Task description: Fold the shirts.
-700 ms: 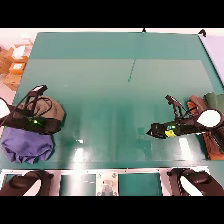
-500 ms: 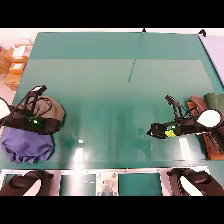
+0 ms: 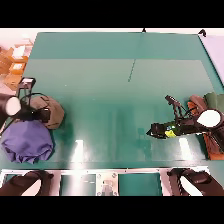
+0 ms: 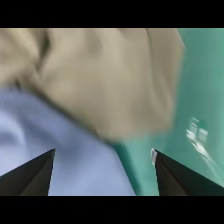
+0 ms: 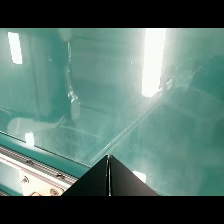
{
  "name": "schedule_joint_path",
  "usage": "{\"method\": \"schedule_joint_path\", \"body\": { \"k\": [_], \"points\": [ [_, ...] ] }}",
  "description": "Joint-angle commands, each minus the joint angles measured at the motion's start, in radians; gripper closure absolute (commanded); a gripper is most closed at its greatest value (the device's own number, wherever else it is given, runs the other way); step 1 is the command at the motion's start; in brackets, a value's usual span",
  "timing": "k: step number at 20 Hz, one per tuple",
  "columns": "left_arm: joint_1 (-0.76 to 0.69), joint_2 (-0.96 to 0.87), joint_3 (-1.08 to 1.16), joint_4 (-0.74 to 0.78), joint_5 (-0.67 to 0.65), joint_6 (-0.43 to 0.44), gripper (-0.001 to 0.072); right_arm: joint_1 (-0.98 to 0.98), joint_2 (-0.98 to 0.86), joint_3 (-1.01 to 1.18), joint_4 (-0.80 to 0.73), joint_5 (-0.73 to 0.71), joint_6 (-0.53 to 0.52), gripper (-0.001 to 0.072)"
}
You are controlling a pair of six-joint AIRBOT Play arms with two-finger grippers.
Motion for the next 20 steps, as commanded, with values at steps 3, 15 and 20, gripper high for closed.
{"method": "schedule_joint_path", "body": {
  "k": [3, 15, 20],
  "points": [
    [0.002, -0.308, 0.005, 0.187, 0.344, 0.012, -0.0013, 0.000, 0.001, 0.000, 0.000, 0.000, 0.000, 0.0687],
    [0.000, -0.456, 0.372, 0.120, 0.123, 0.182, 0.0685, 0.000, 0.001, 0.000, 0.000, -0.012, 0.000, 0.0687],
    [-0.114, -0.242, 0.699, -0.284, 0.091, 0.300, 0.0685, 0.000, 0.001, 0.000, 0.000, -0.015, 0.000, 0.0686]
  ]
}}
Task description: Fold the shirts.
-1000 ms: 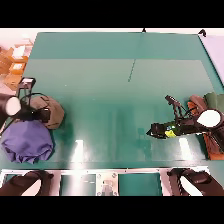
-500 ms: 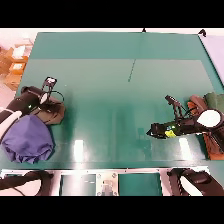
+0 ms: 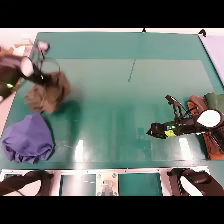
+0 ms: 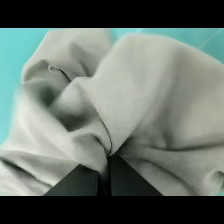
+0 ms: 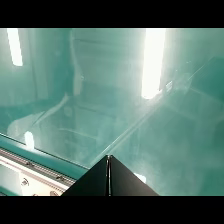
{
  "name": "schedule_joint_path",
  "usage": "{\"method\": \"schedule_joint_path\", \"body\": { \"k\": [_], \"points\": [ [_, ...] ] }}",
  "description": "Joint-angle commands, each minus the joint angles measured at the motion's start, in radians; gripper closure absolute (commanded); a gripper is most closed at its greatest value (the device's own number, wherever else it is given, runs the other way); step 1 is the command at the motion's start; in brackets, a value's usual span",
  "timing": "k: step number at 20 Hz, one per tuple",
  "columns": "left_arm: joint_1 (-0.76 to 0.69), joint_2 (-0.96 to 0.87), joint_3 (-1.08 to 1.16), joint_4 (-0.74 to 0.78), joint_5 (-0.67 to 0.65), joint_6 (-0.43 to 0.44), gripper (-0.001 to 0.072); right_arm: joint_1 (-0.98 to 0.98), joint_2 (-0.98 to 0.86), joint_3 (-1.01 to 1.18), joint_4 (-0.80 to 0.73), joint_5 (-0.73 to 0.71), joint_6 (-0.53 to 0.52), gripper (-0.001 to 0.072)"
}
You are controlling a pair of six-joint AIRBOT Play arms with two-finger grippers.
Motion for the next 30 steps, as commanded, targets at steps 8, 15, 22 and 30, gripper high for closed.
{"method": "schedule_joint_path", "body": {
  "k": [8, 15, 22, 30],
  "points": [
    [-0.401, -0.032, 0.203, -0.459, 0.012, 0.043, 0.0683, -0.001, 0.001, 0.000, -0.003, -0.038, -0.002, 0.0686],
    [-0.302, -0.164, 0.211, -0.587, -0.280, 0.052, 0.0005, -0.057, 0.000, 0.037, -0.019, -0.040, -0.024, 0.0289],
    [0.037, -0.086, 0.005, -0.546, -0.417, 0.116, 0.0044, -0.230, -0.187, 0.118, -0.006, -0.097, -0.123, 0.0200],
    [0.054, -0.080, -0.511, -0.870, -0.090, 0.340, 0.0044, -0.261, -0.671, 0.390, 0.089, -0.136, -0.225, 0.0201]
  ]
}}
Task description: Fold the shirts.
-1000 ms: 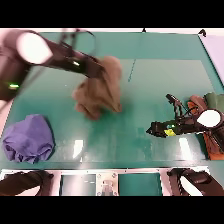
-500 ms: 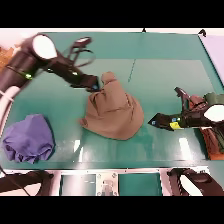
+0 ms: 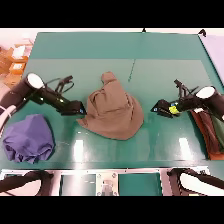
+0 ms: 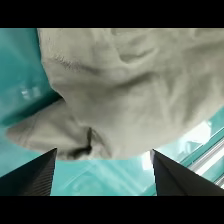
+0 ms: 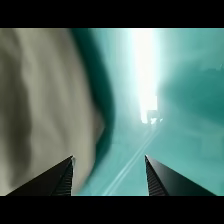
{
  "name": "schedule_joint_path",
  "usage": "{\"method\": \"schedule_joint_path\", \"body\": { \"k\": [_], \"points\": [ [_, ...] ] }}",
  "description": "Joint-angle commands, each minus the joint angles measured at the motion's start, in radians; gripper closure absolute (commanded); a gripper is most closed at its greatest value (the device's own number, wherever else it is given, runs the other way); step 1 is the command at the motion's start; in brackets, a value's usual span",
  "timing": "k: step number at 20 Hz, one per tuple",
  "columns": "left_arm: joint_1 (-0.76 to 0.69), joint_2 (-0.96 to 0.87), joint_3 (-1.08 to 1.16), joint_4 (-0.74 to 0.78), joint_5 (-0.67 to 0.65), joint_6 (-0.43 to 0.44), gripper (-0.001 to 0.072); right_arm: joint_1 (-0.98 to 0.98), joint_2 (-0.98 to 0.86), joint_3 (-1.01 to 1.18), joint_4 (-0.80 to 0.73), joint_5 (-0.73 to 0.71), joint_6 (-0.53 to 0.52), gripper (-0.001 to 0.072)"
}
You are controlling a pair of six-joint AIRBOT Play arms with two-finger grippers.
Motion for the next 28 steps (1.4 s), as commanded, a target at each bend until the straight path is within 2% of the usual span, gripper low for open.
{"method": "schedule_joint_path", "body": {
  "k": [1, 3, 7, 9, 10, 11, 13, 14, 15, 18, 21, 25, 28],
  "points": [
    [0.009, 0.002, -0.167, -0.069, 0.123, 0.076, 0.0044, -0.003, -0.208, 0.134, 0.089, -0.005, -0.054, 0.0201],
    [0.009, 0.002, -0.205, -0.089, 0.170, 0.078, 0.0044, 0.025, -0.291, 0.188, 0.160, -0.005, -0.080, 0.0202],
    [0.009, 0.002, -0.270, -0.298, 0.207, 0.200, 0.0045, 0.132, -0.410, 0.247, 0.253, -0.005, -0.117, 0.0203],
    [0.009, 0.002, -0.296, -0.314, 0.207, 0.207, 0.0045, 0.186, -0.441, 0.265, 0.305, -0.005, -0.148, 0.0225],
    [0.009, 0.002, -0.310, -0.317, 0.213, 0.207, 0.0046, 0.208, -0.452, 0.277, 0.322, -0.005, -0.151, 0.0296],
    [0.009, 0.002, -0.323, -0.325, 0.224, 0.207, 0.0080, 0.228, -0.461, 0.294, 0.323, -0.005, -0.151, 0.0416],
    [0.009, 0.002, -0.333, -0.351, 0.237, 0.240, 0.0510, 0.249, -0.463, 0.326, 0.323, -0.003, -0.154, 0.0692],
    [0.009, 0.002, -0.333, -0.378, 0.240, 0.266, 0.0629, 0.254, -0.463, 0.344, 0.323, 0.010, -0.159, 0.0688],
    [0.009, 0.002, -0.332, -0.416, 0.245, 0.300, 0.0684, 0.253, -0.463, 0.363, 0.322, 0.032, -0.159, 0.0689],
    [0.009, 0.005, -0.293, -0.513, 0.232, 0.343, 0.0685, 0.238, -0.436, 0.424, 0.322, 0.114, -0.158, 0.0690],
    [0.009, 0.057, -0.138, -0.518, 0.164, 0.332, 0.0686, 0.199, -0.332, 0.519, 0.322, 0.204, -0.157, 0.0691],
    [0.010, 0.263, 0.227, -0.497, 0.185, 0.274, 0.0686, 0.117, -0.073, 0.699, 0.322, 0.216, -0.142, 0.0690],
    [0.009, 0.365, 0.582, -0.390, 0.209, 0.187, 0.0686, 0.061, 0.126, 0.842, 0.319, 0.181, -0.143, 0.0690]
  ]
}}
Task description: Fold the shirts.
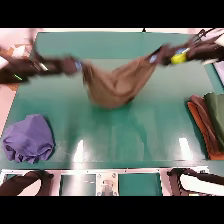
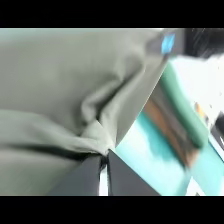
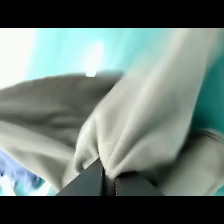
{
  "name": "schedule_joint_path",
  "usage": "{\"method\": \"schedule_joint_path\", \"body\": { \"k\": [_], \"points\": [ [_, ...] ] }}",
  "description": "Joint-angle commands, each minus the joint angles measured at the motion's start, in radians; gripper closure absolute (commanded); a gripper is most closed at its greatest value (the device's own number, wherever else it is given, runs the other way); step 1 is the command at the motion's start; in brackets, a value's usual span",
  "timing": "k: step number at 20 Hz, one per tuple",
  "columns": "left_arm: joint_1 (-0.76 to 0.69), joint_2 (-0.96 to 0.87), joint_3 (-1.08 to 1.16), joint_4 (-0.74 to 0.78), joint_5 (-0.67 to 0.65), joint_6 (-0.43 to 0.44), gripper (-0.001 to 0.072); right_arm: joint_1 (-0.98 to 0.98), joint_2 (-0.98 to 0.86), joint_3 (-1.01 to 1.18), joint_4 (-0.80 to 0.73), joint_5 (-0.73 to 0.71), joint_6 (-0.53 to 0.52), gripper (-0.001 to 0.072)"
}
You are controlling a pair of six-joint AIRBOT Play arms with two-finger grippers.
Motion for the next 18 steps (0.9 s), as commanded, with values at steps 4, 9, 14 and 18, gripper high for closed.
{"method": "schedule_joint_path", "body": {
  "k": [4, 9, 14, 18],
  "points": [
    [0.000, 0.113, 0.658, 0.325, -0.046, -0.272, 0.0686, -0.092, 0.377, 0.239, -0.086, -0.059, 0.005, 0.0690],
    [0.000, 0.087, 0.689, 0.683, -0.238, -0.431, 0.0685, -0.092, 0.479, 0.235, -0.250, -0.055, 0.029, 0.0689],
    [0.000, -0.023, 0.444, 0.595, -0.314, -0.409, 0.0685, -0.025, 0.465, -0.087, -0.236, -0.082, 0.027, 0.0689],
    [0.000, -0.148, 0.118, 0.460, -0.253, -0.287, 0.0685, 0.100, 0.373, -0.521, -0.236, -0.312, 0.024, 0.0688]
  ]
}}
